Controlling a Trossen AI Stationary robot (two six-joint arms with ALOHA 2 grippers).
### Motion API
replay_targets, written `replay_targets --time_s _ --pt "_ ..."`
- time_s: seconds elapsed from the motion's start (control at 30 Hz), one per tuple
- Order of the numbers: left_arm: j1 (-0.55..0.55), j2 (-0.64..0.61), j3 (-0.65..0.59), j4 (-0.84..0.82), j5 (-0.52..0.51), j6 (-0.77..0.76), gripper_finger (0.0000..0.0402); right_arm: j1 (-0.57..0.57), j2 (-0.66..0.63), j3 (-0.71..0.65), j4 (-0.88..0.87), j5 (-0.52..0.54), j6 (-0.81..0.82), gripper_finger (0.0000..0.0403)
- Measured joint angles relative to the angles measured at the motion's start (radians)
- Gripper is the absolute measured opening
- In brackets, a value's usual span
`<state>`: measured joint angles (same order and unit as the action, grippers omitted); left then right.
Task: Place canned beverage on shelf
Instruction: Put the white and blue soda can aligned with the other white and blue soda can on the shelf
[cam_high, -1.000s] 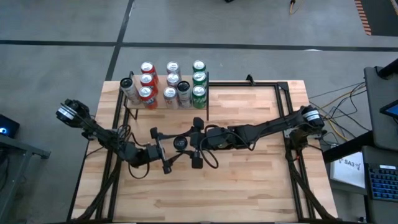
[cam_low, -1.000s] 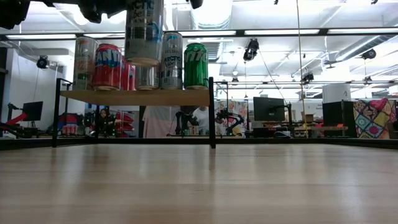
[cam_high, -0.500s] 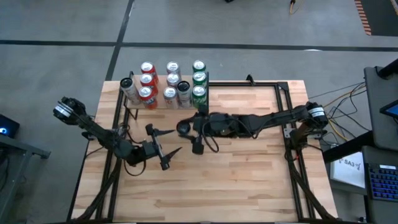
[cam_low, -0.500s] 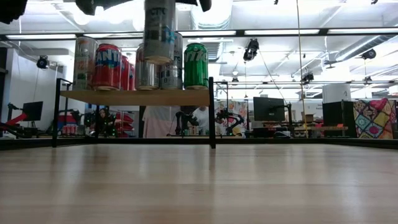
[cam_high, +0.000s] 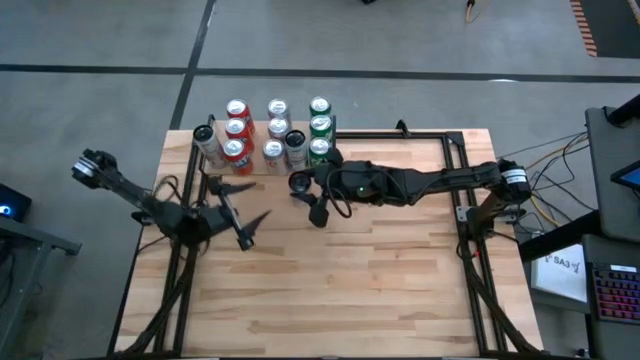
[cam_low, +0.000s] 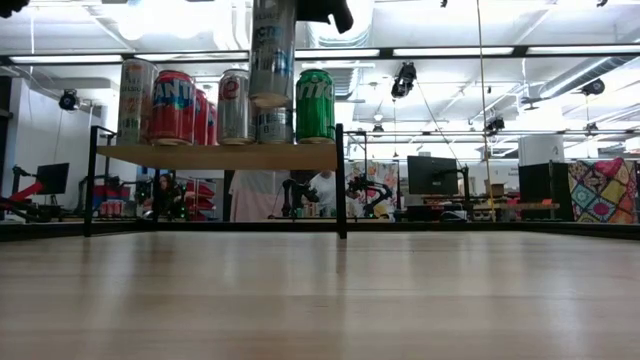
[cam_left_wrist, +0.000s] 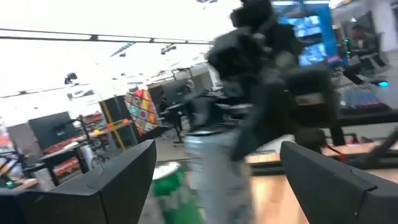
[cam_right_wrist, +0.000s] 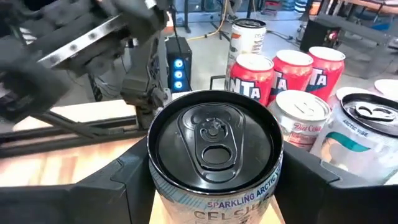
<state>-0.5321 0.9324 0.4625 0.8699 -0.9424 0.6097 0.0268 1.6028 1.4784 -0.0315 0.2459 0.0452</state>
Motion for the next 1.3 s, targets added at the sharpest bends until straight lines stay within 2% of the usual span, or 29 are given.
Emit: replay_targets --time_s 0.13,0.27,0.4,0.5,0.63,0.73,1.03,1.3 --pt "0.036 -0.132 0.000 -0.097 0.001 0.010 0.0327 -0.008 0.000 0.000 0.010 -0.008 0.028 0.0236" --pt "0.074 -0.239 0.003 -0.244 0.050 -0.002 0.0327 -0.010 0.006 0.000 0.050 -0.008 0.039 0.0236" --pt "0.123 -0.305 0.047 -0.445 0.126 -0.057 0.0327 -0.022 0.028 0.005 0.078 -0.009 0.055 0.0236" --pt "0.162 -0.330 0.079 -0.559 0.110 -0.108 0.0327 -0.034 0.060 0.033 0.065 -0.009 0.070 0.0236" --pt "0.202 -0.374 0.073 -0.579 0.088 -0.136 0.0327 -0.040 0.100 0.099 0.017 -0.003 0.095 0.0236" --pt "0.216 -0.399 0.068 -0.581 0.088 -0.102 0.0327 -0.041 0.130 0.149 -0.037 -0.001 0.123 0.0236" --pt "0.223 -0.459 0.067 -0.582 0.077 0.007 0.0327 -0.043 0.198 0.273 -0.176 0.096 0.200 0.0236" --pt "0.225 -0.495 0.067 -0.590 0.069 0.060 0.0327 -0.052 0.208 0.315 -0.251 0.159 0.248 0.0236"
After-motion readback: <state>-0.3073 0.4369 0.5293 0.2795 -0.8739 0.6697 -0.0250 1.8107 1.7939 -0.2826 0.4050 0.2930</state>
